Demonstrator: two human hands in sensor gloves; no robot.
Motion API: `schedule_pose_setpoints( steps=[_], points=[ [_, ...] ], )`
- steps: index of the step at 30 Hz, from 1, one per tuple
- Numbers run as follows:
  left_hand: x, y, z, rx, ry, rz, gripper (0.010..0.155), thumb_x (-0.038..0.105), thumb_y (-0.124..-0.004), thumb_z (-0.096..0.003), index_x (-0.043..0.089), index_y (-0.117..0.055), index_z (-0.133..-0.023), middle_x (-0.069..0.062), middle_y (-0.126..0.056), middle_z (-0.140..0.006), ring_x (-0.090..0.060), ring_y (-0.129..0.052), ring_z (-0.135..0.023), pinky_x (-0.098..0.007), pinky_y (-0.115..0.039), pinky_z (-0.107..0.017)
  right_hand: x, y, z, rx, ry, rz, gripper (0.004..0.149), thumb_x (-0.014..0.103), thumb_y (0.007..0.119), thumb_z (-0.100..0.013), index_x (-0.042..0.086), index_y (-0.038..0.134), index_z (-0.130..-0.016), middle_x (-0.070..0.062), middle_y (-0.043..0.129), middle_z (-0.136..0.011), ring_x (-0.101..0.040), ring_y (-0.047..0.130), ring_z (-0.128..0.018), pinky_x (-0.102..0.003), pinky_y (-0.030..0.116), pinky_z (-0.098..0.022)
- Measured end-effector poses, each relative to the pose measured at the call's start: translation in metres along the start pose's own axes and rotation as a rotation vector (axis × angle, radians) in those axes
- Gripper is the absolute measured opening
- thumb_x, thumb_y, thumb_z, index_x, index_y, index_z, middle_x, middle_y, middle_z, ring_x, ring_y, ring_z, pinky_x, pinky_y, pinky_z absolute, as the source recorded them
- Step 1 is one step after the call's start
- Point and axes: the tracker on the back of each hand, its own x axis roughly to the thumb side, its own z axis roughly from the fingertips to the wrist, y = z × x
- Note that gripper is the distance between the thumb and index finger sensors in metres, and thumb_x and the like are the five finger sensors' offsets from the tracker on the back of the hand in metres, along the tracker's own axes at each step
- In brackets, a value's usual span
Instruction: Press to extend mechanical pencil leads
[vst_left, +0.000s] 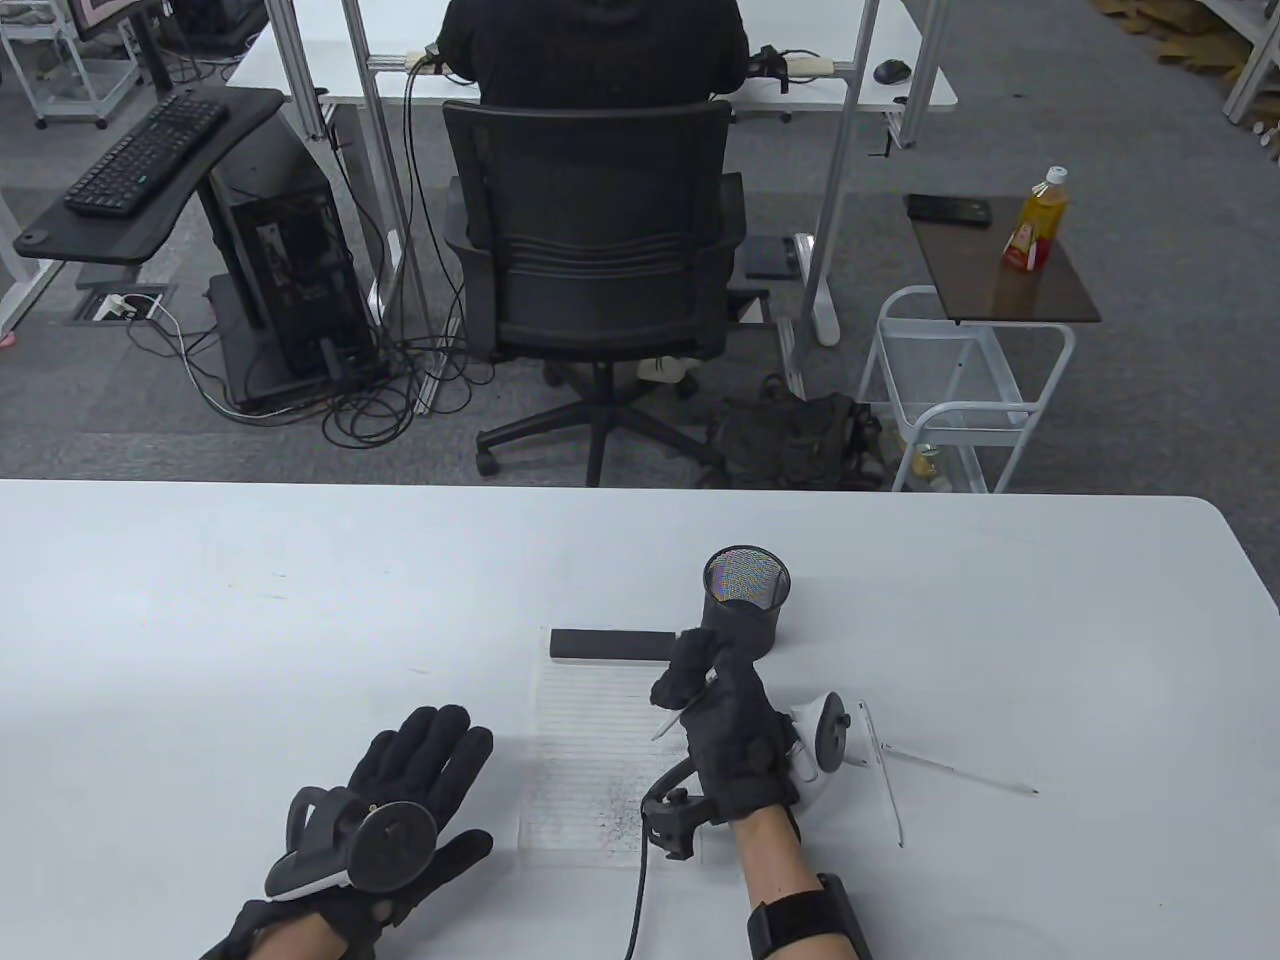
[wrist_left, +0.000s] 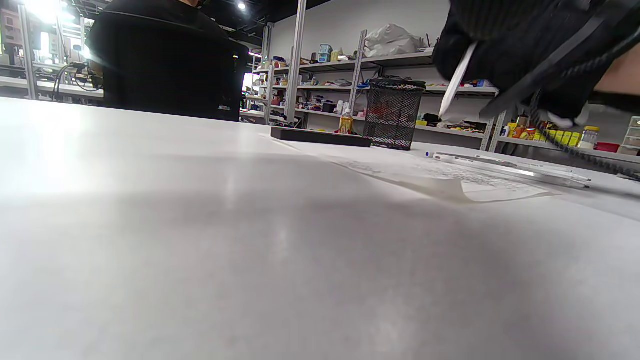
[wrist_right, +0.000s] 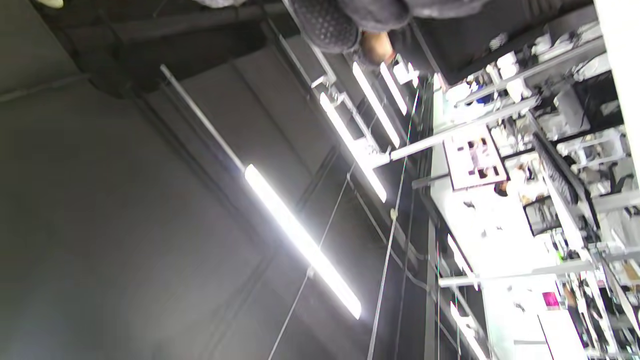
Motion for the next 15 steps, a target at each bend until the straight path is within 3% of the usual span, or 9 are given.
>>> schedule_pose_setpoints(
  steps=[2,5,7,11,15],
  points=[
    [0.000,0.000,0.000,-0.002,-0.002,-0.002,0.090,0.063,-0.066,-0.0460,0.025,-0.021,-0.114,-0.013,-0.019,-0.120,-0.044,-0.027,-0.112,-0.065,-0.036,-0.077,0.020,0.004,-0.006,0.042,0.036,0.105,0.054,0.034,0.060,-0.061,0.000,0.056,-0.103,-0.020,0.068,-0.082,-0.045,0.071,-0.064,-0.069,0.061,-0.056],
    [0.001,0.000,0.000,-0.002,-0.003,-0.005,0.090,0.063,-0.066,-0.0460,0.026,-0.021,-0.114,-0.013,-0.019,-0.120,-0.044,-0.027,-0.112,-0.065,-0.035,-0.077,0.051,0.001,-0.016,0.081,0.103,0.427,0.052,0.023,0.062,-0.058,0.004,0.050,-0.105,-0.020,0.060,-0.090,-0.043,0.073,-0.065,-0.065,0.068,-0.053],
    [0.001,0.000,0.000,0.000,-0.003,-0.007,0.090,0.063,-0.066,-0.0460,0.025,-0.021,-0.115,-0.013,-0.019,-0.120,-0.044,-0.027,-0.112,-0.065,-0.035,-0.077,0.070,-0.006,-0.022,0.112,0.126,0.590,0.048,0.017,0.062,-0.057,0.012,0.059,-0.105,-0.020,0.055,-0.094,-0.043,0.073,-0.067,-0.062,0.070,-0.052],
    [0.000,0.002,0.000,0.006,0.000,-0.010,0.090,0.063,-0.066,-0.0460,0.026,-0.021,-0.114,-0.013,-0.019,-0.120,-0.044,-0.027,-0.112,-0.065,-0.035,-0.077,0.102,-0.039,-0.035,0.103,0.258,0.878,0.047,0.014,0.069,-0.056,0.014,0.071,-0.103,-0.022,0.047,-0.097,-0.044,0.071,-0.070,-0.063,0.071,-0.051],
    [-0.001,0.002,0.000,0.009,0.005,-0.014,0.090,0.063,-0.066,-0.0461,0.026,-0.021,-0.114,-0.013,-0.019,-0.120,-0.044,-0.027,-0.112,-0.065,-0.035,-0.077,0.109,-0.072,-0.041,0.130,0.458,1.132,0.048,0.011,0.074,-0.054,0.012,0.074,-0.102,-0.021,0.045,-0.095,-0.046,0.067,-0.073,-0.065,0.068,-0.054]
  ],
)
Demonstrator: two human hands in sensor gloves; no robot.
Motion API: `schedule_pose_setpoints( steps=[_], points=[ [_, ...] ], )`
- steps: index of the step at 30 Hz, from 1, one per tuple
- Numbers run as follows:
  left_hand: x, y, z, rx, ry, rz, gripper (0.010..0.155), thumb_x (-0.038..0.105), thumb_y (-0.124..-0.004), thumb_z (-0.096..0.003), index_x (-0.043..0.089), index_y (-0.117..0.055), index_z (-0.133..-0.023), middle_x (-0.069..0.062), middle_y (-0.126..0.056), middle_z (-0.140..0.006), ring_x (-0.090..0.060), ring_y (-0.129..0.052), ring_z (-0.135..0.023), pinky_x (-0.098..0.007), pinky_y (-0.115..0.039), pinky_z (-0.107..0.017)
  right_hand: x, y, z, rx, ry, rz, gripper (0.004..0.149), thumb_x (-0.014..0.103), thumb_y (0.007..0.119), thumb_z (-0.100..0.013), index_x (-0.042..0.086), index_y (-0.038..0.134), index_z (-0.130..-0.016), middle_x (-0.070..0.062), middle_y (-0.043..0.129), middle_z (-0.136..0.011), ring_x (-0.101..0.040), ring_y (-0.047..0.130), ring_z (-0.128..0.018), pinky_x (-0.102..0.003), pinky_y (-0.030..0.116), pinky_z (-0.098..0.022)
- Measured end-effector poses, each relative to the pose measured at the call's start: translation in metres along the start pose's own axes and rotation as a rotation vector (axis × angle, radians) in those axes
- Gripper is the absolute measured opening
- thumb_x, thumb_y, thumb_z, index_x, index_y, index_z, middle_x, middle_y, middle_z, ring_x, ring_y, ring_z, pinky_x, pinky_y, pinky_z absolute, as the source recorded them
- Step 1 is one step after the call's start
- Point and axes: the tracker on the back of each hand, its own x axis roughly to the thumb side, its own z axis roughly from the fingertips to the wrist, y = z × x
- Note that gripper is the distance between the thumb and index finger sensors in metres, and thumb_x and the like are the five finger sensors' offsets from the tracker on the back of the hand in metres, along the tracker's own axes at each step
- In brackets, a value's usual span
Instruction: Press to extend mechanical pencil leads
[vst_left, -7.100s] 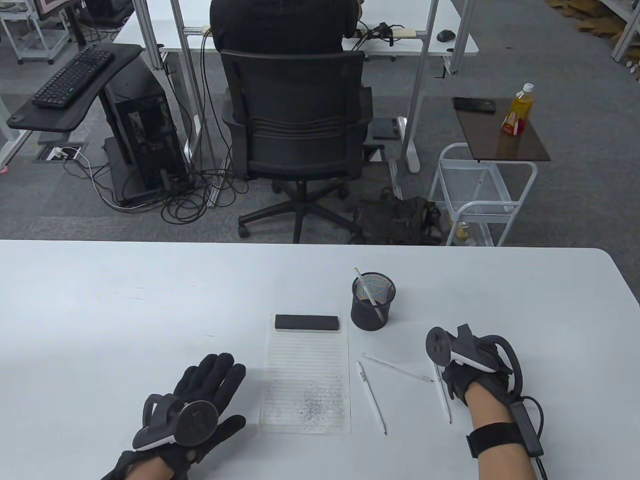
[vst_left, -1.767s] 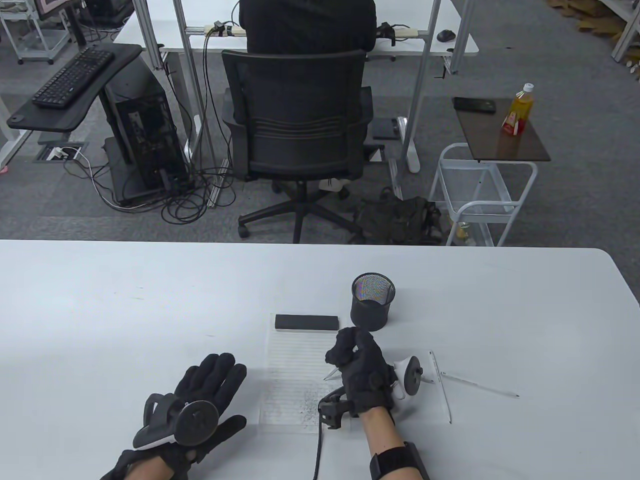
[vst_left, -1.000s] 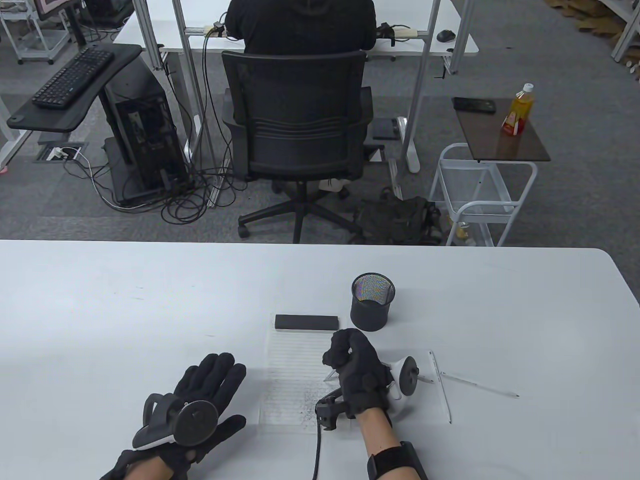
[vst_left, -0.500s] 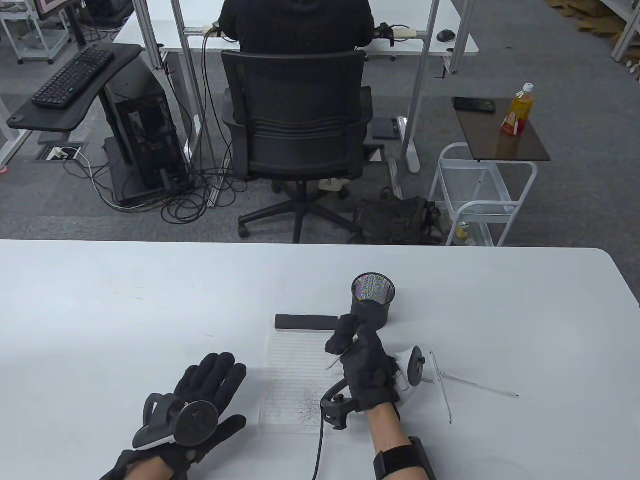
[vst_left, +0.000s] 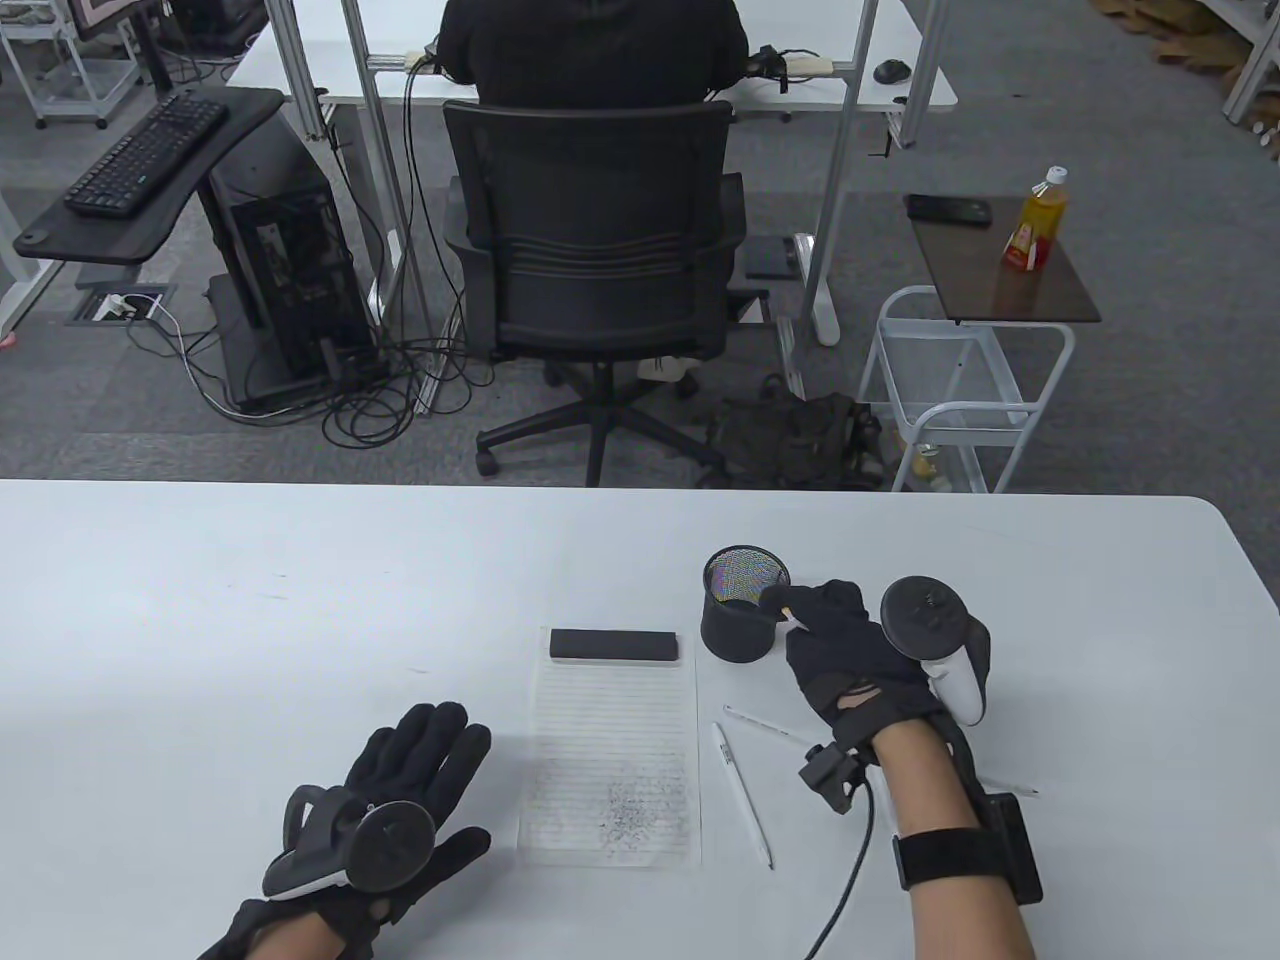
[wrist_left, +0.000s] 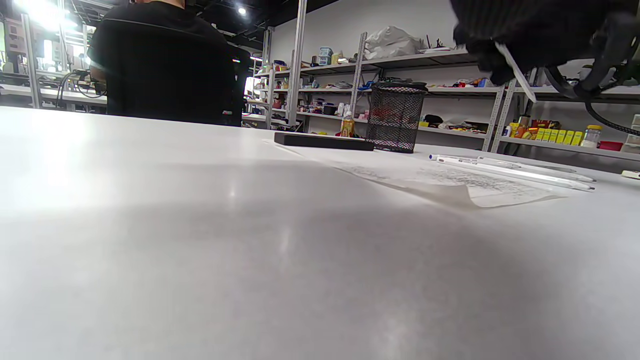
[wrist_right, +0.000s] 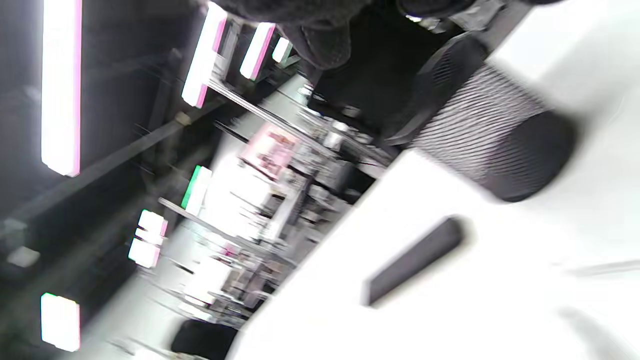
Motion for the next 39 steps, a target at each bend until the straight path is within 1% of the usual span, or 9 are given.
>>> schedule_pose_setpoints(
  steps=[2,5,7,10,15,18,24,34,39],
  points=[
    [-0.001,0.000,0.000,-0.003,0.003,0.000,0.090,0.063,-0.066,-0.0460,0.026,-0.021,-0.114,-0.012,-0.019,-0.121,-0.044,-0.027,-0.112,-0.065,-0.035,-0.077,-0.011,-0.004,-0.006,0.015,0.053,0.179,0.048,0.009,0.075,-0.053,0.010,0.076,-0.101,-0.021,0.054,-0.091,-0.046,0.070,-0.073,-0.066,0.068,-0.055],
    [0.000,0.000,0.000,-0.008,0.004,0.000,0.090,0.063,-0.066,-0.0461,0.026,-0.020,-0.114,-0.013,-0.019,-0.121,-0.045,-0.027,-0.112,-0.065,-0.035,-0.077,-0.029,-0.005,-0.017,0.078,0.141,0.456,0.050,0.008,0.077,-0.053,0.007,0.072,-0.102,-0.021,0.056,-0.091,-0.046,0.071,-0.074,-0.068,0.067,-0.057],
    [0.001,0.001,0.000,-0.006,0.000,-0.005,0.090,0.063,-0.066,-0.0461,0.026,-0.020,-0.114,-0.012,-0.019,-0.121,-0.045,-0.027,-0.112,-0.065,-0.035,-0.077,-0.037,-0.003,-0.023,0.089,0.154,0.557,0.052,0.008,0.079,-0.052,0.008,0.069,-0.102,-0.021,0.059,-0.091,-0.046,0.074,-0.073,-0.068,0.067,-0.057],
    [0.001,0.001,0.000,-0.006,-0.002,-0.008,0.090,0.063,-0.066,-0.0460,0.026,-0.020,-0.114,-0.012,-0.019,-0.121,-0.045,-0.027,-0.112,-0.065,-0.035,-0.077,-0.045,0.004,-0.034,0.093,0.158,0.667,0.055,0.007,0.084,-0.049,0.005,0.063,-0.100,-0.021,0.064,-0.089,-0.047,0.080,-0.074,-0.069,0.069,-0.058],
    [-0.002,0.000,0.000,-0.013,0.008,-0.006,0.090,0.063,-0.066,-0.0461,0.026,-0.020,-0.114,-0.012,-0.019,-0.121,-0.045,-0.027,-0.112,-0.065,-0.035,-0.077,-0.051,0.022,-0.049,0.135,0.124,0.842,0.051,0.010,0.093,-0.045,0.007,0.074,-0.092,-0.018,0.076,-0.085,-0.045,0.089,-0.074,-0.069,0.072,-0.059],
    [-0.004,0.000,0.000,-0.016,0.015,-0.003,0.090,0.063,-0.066,-0.0460,0.026,-0.020,-0.114,-0.012,-0.019,-0.120,-0.045,-0.027,-0.112,-0.065,-0.035,-0.077,-0.055,0.030,-0.058,0.140,0.098,0.858,0.049,0.011,0.096,-0.043,0.009,0.079,-0.089,-0.017,0.080,-0.083,-0.044,0.092,-0.074,-0.068,0.073,-0.059],
    [-0.002,0.001,0.001,-0.009,0.009,-0.003,0.090,0.063,-0.066,-0.0460,0.026,-0.020,-0.114,-0.012,-0.019,-0.121,-0.045,-0.027,-0.112,-0.065,-0.035,-0.077,-0.062,0.042,-0.070,0.169,0.111,0.843,0.047,0.012,0.098,-0.041,0.012,0.084,-0.086,-0.015,0.085,-0.082,-0.043,0.093,-0.074,-0.068,0.073,-0.059],
    [-0.001,0.001,0.001,-0.013,0.006,-0.001,0.090,0.063,-0.066,-0.0460,0.026,-0.020,-0.114,-0.012,-0.019,-0.121,-0.045,-0.028,-0.112,-0.065,-0.035,-0.077,-0.061,0.046,-0.073,0.136,0.080,0.878,0.042,0.015,0.101,-0.039,0.012,0.092,-0.081,-0.012,0.092,-0.078,-0.042,0.096,-0.073,-0.068,0.074,-0.059],
    [-0.002,0.002,0.001,-0.013,0.006,0.000,0.090,0.063,-0.066,-0.0460,0.026,-0.020,-0.114,-0.012,-0.019,-0.121,-0.045,-0.028,-0.112,-0.065,-0.035,-0.077,-0.060,0.048,-0.072,0.131,0.068,0.902,0.041,0.016,0.101,-0.040,0.012,0.093,-0.080,-0.012,0.093,-0.077,-0.042,0.097,-0.073,-0.066,0.075,-0.059]
  ],
)
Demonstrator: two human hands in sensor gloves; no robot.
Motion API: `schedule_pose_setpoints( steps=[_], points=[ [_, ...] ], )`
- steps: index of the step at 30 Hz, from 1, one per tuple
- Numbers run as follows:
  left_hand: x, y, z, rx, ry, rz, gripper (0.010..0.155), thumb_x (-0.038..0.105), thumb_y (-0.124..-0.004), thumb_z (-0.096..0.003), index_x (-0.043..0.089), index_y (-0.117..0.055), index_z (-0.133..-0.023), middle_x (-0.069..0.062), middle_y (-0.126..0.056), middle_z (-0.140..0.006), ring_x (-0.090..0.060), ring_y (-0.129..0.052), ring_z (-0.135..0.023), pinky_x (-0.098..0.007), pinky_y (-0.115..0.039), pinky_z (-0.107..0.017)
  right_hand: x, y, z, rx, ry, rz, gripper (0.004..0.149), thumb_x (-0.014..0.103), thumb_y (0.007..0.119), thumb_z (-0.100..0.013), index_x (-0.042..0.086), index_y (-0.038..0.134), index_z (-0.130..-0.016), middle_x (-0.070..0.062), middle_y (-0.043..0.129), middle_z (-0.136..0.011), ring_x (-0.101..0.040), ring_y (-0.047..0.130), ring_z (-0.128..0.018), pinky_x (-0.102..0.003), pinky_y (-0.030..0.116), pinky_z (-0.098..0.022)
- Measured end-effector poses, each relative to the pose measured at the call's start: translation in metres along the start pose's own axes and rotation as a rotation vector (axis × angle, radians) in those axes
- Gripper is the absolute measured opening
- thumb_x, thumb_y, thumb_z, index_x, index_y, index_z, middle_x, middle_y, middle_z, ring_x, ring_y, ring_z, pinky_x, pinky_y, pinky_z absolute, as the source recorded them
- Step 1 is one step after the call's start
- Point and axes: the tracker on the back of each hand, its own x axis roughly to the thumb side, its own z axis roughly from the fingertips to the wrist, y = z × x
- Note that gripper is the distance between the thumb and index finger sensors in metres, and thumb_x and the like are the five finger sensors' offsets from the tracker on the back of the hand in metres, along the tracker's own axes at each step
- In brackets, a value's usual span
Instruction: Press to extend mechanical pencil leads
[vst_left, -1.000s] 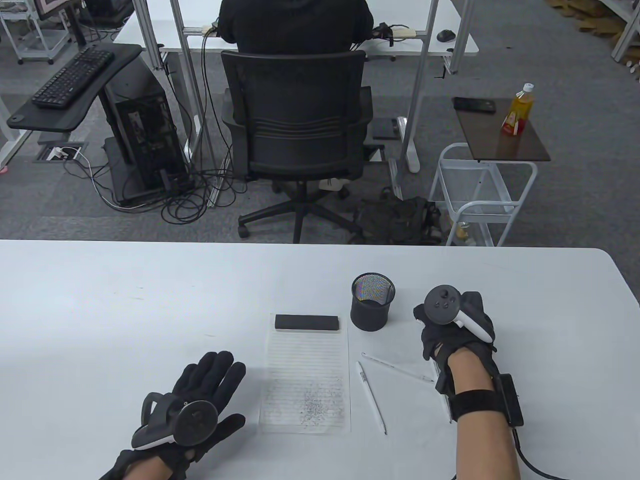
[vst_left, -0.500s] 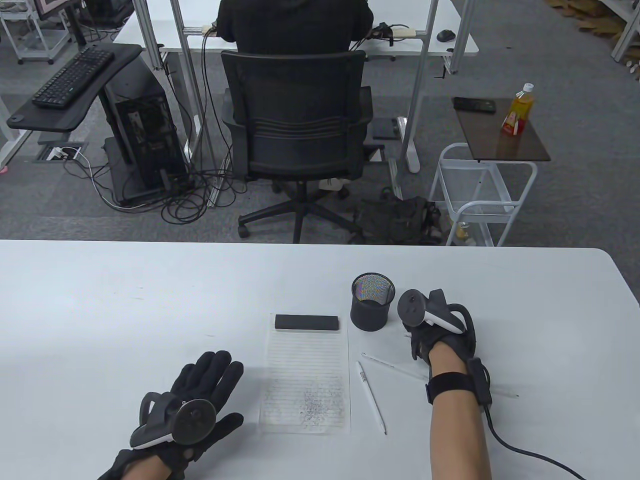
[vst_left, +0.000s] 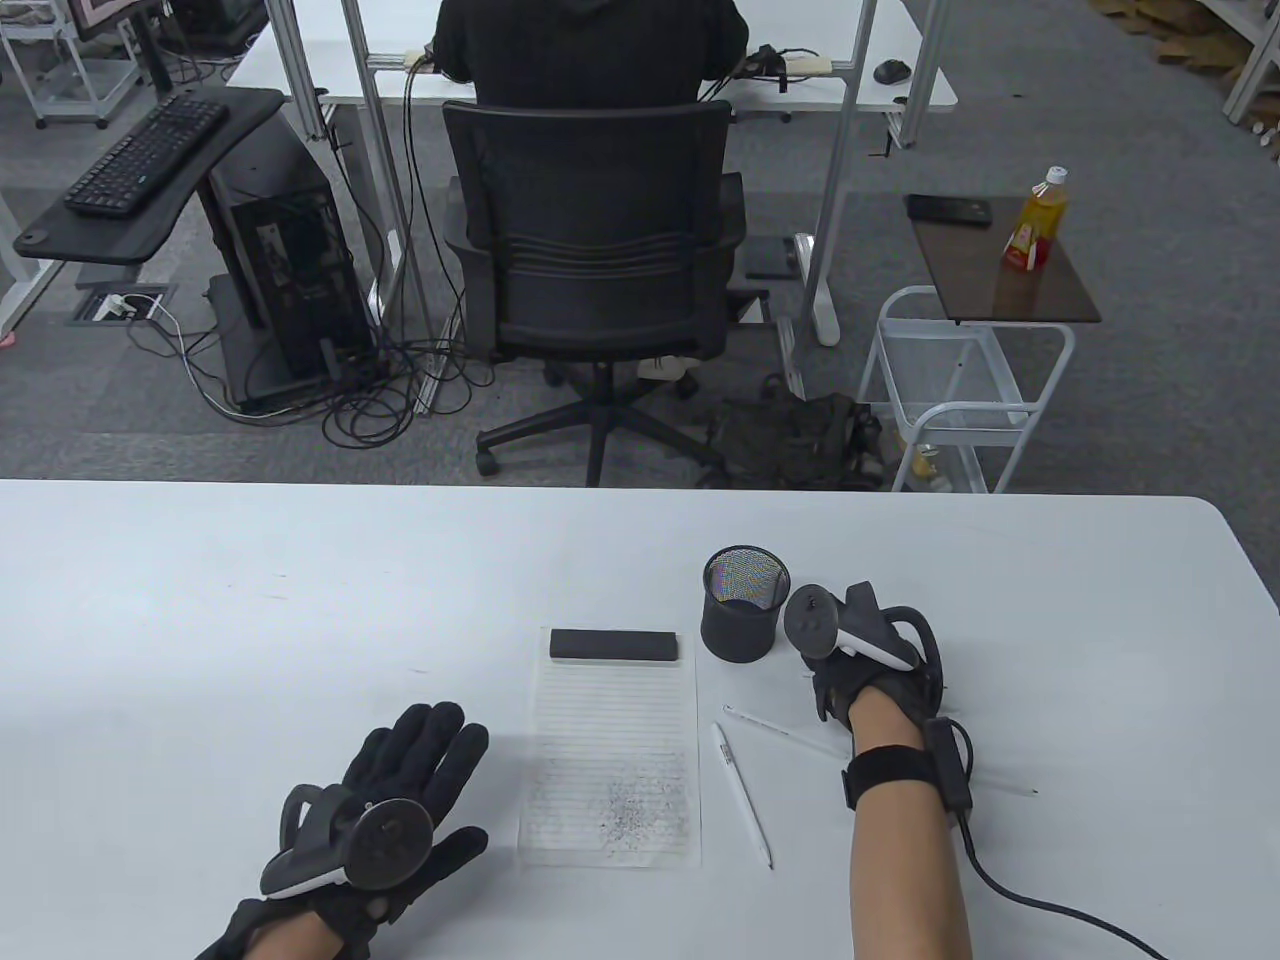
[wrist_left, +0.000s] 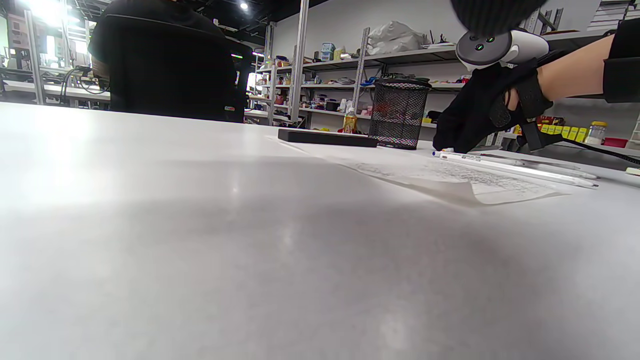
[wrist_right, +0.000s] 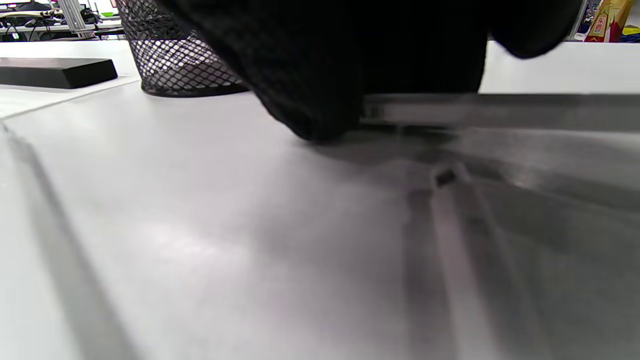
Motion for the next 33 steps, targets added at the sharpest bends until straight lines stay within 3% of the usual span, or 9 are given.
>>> schedule_pose_setpoints(
  steps=[9,14,21,25,28,33],
  points=[
    [0.000,0.000,0.001,0.004,0.001,0.002,0.090,0.063,-0.066,-0.0461,0.026,-0.020,-0.114,-0.012,-0.019,-0.120,-0.045,-0.028,-0.112,-0.065,-0.035,-0.077,0.002,0.001,0.001,0.005,0.012,0.015,0.042,0.019,0.099,-0.041,0.011,0.090,-0.082,-0.013,0.091,-0.078,-0.042,0.096,-0.072,-0.066,0.074,-0.059],
    [-0.001,-0.001,0.001,0.003,0.008,0.018,0.090,0.063,-0.066,-0.0460,0.026,-0.020,-0.114,-0.012,-0.019,-0.120,-0.044,-0.028,-0.112,-0.065,-0.036,-0.077,-0.008,-0.011,0.017,-0.061,0.043,-0.093,0.052,0.028,0.096,-0.045,0.012,0.083,-0.092,-0.017,0.081,-0.091,-0.050,0.085,-0.082,-0.069,0.068,-0.061],
    [-0.001,-0.001,0.001,0.007,0.008,0.015,0.090,0.063,-0.066,-0.0460,0.026,-0.020,-0.114,-0.012,-0.019,-0.120,-0.044,-0.027,-0.112,-0.065,-0.035,-0.077,0.002,-0.077,0.083,-0.361,-0.068,-0.129,0.059,0.035,0.091,-0.049,0.006,0.077,-0.099,-0.023,0.073,-0.098,-0.056,0.074,-0.090,-0.077,0.056,-0.064],
    [0.001,0.001,0.002,0.024,0.002,0.012,0.090,0.063,-0.066,-0.0459,0.026,-0.020,-0.114,-0.012,-0.018,-0.120,-0.044,-0.027,-0.112,-0.065,-0.036,-0.077,0.027,-0.092,0.137,-0.473,-0.165,-0.152,0.064,0.042,0.087,-0.052,0.006,0.072,-0.103,-0.025,0.067,-0.103,-0.060,0.066,-0.095,-0.080,0.047,-0.065],
    [0.003,0.002,0.002,0.038,-0.003,0.011,0.090,0.063,-0.066,-0.0458,0.026,-0.020,-0.114,-0.013,-0.018,-0.120,-0.044,-0.027,-0.112,-0.065,-0.035,-0.077,0.049,-0.077,0.174,-0.528,-0.225,-0.198,0.065,0.046,0.085,-0.053,0.011,0.070,-0.106,-0.025,0.063,-0.107,-0.062,0.061,-0.098,-0.081,0.043,-0.065],
    [0.007,0.007,0.004,0.102,-0.027,0.017,0.090,0.063,-0.067,-0.0457,0.026,-0.023,-0.114,-0.008,-0.020,-0.121,-0.043,-0.027,-0.113,-0.064,-0.036,-0.078,0.066,-0.007,0.205,-0.598,-0.253,-0.232,0.074,0.055,0.080,-0.053,0.013,0.060,-0.111,-0.025,0.053,-0.113,-0.064,0.047,-0.103,-0.082,0.032,-0.065]
  ],
)
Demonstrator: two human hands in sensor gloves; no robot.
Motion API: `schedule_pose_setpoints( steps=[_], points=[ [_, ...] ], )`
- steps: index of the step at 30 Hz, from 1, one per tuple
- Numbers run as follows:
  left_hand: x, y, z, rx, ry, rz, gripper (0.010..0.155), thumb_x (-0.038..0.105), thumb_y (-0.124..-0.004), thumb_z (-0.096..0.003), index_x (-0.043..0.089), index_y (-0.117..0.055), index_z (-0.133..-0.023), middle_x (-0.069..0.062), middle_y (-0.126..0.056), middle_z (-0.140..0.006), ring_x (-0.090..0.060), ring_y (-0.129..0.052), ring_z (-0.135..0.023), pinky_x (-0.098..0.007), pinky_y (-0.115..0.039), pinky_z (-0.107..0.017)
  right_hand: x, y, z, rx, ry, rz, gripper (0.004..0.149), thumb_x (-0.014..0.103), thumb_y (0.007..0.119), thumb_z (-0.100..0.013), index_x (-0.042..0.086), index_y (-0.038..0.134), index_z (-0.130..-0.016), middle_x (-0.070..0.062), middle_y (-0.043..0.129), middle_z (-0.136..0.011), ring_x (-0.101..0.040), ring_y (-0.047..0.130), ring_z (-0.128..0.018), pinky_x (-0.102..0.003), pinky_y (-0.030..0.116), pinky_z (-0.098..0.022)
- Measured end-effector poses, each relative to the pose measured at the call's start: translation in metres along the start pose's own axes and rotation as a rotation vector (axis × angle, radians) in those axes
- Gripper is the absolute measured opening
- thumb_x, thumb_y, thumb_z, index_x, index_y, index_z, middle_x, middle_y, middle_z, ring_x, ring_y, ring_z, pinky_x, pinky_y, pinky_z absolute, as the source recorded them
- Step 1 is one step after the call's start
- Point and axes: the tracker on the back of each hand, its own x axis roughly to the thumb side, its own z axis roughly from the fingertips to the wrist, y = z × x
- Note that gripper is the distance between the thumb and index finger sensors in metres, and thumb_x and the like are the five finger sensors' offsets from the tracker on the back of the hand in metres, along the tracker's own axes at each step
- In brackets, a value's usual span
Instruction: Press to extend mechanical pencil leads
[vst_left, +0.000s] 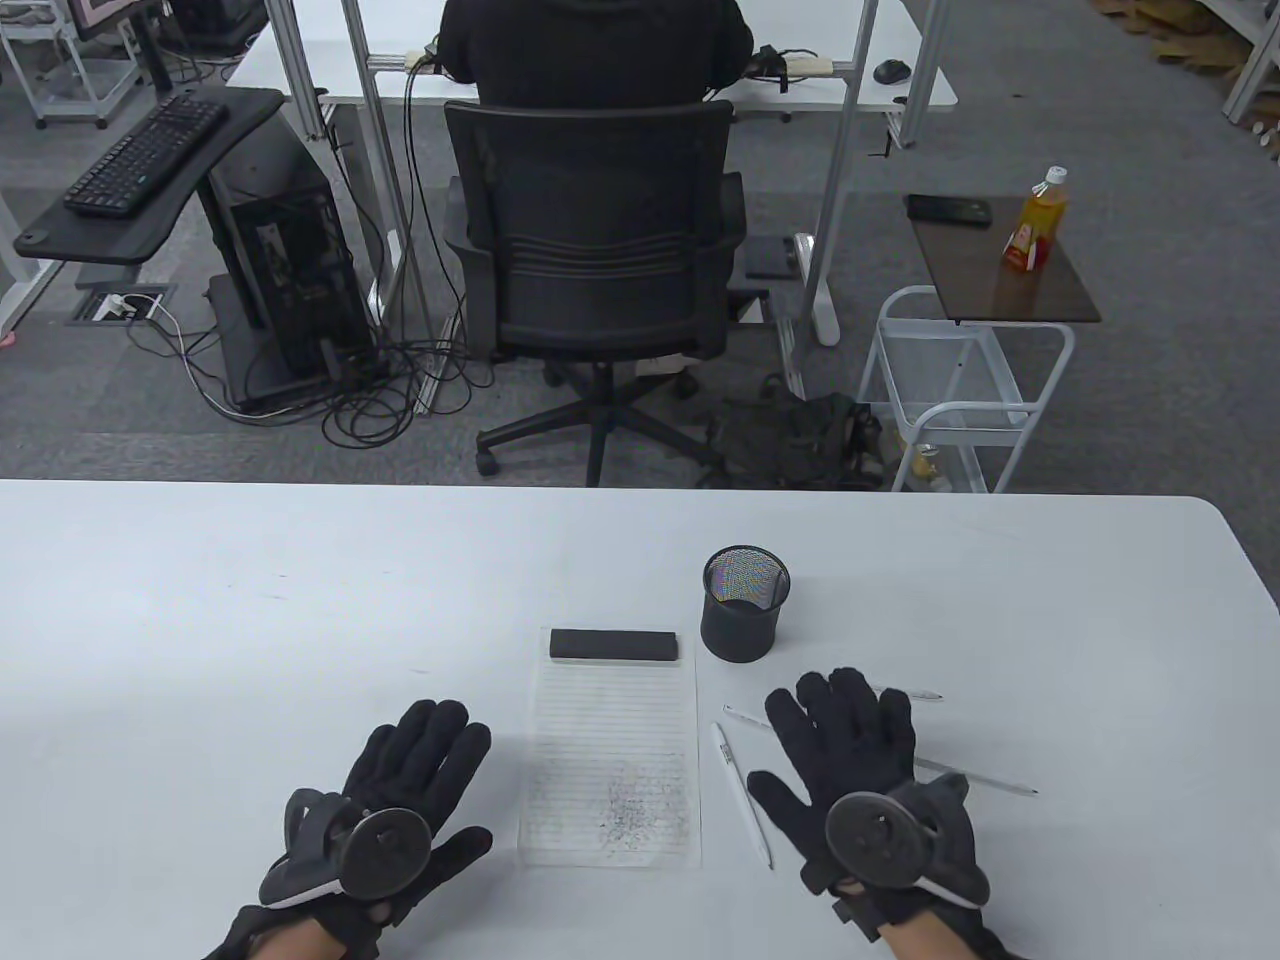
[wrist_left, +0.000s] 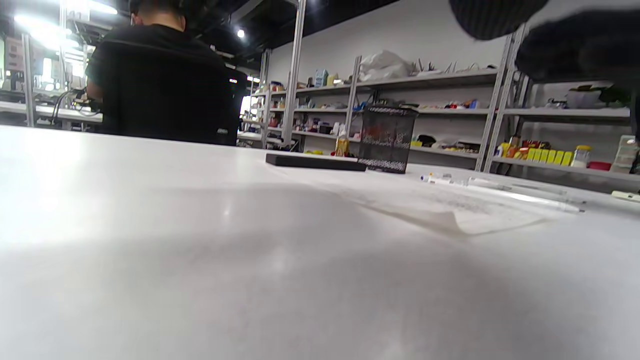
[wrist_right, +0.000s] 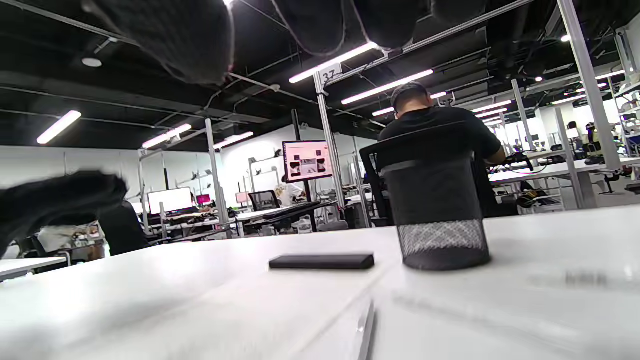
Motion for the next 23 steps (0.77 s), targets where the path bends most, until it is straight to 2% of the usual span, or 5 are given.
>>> schedule_pose_setpoints(
  steps=[2,3,9,12,23],
  points=[
    [0.001,0.001,0.000,0.011,-0.005,-0.005,0.090,0.063,-0.067,-0.0456,0.026,-0.023,-0.114,-0.008,-0.020,-0.121,-0.043,-0.026,-0.113,-0.064,-0.035,-0.078,0.000,0.011,0.008,0.094,0.027,-0.018,0.080,0.059,0.077,-0.053,0.012,0.054,-0.114,-0.027,0.048,-0.114,-0.066,0.042,-0.102,-0.082,0.029,-0.063],
    [0.001,0.000,0.000,0.008,-0.006,-0.012,0.090,0.063,-0.067,-0.0456,0.026,-0.022,-0.114,-0.012,-0.020,-0.120,-0.043,-0.025,-0.113,-0.064,-0.034,-0.078,0.004,0.012,0.011,0.099,0.021,-0.056,0.081,0.057,0.079,-0.053,0.011,0.051,-0.114,-0.027,0.044,-0.115,-0.066,0.036,-0.103,-0.082,0.024,-0.064],
    [0.000,-0.002,-0.001,-0.007,0.001,-0.016,0.091,0.064,-0.067,-0.0453,0.027,-0.021,-0.114,-0.007,-0.018,-0.121,-0.044,-0.024,-0.113,-0.066,-0.034,-0.077,0.021,0.010,0.009,0.047,-0.064,-0.010,0.083,0.059,0.078,-0.053,0.014,0.047,-0.115,-0.025,0.040,-0.117,-0.062,0.034,-0.105,-0.081,0.025,-0.065],
    [-0.003,-0.002,-0.001,-0.010,0.008,-0.012,0.091,0.064,-0.067,-0.0452,0.027,-0.021,-0.114,-0.007,-0.017,-0.121,-0.045,-0.023,-0.113,-0.066,-0.034,-0.077,0.019,0.014,0.010,0.074,-0.058,-0.009,0.084,0.060,0.078,-0.053,0.014,0.046,-0.116,-0.026,0.039,-0.117,-0.062,0.034,-0.105,-0.081,0.024,-0.064],
    [0.000,-0.004,-0.002,-0.031,0.012,-0.026,0.091,0.064,-0.068,-0.0452,0.027,-0.021,-0.114,-0.012,-0.017,-0.120,-0.044,-0.024,-0.113,-0.066,-0.034,-0.077,-0.008,0.027,0.006,0.192,0.102,-0.085,0.083,0.056,0.083,-0.052,0.013,0.049,-0.115,-0.026,0.041,-0.116,-0.063,0.034,-0.105,-0.081,0.025,-0.064]
  ],
)
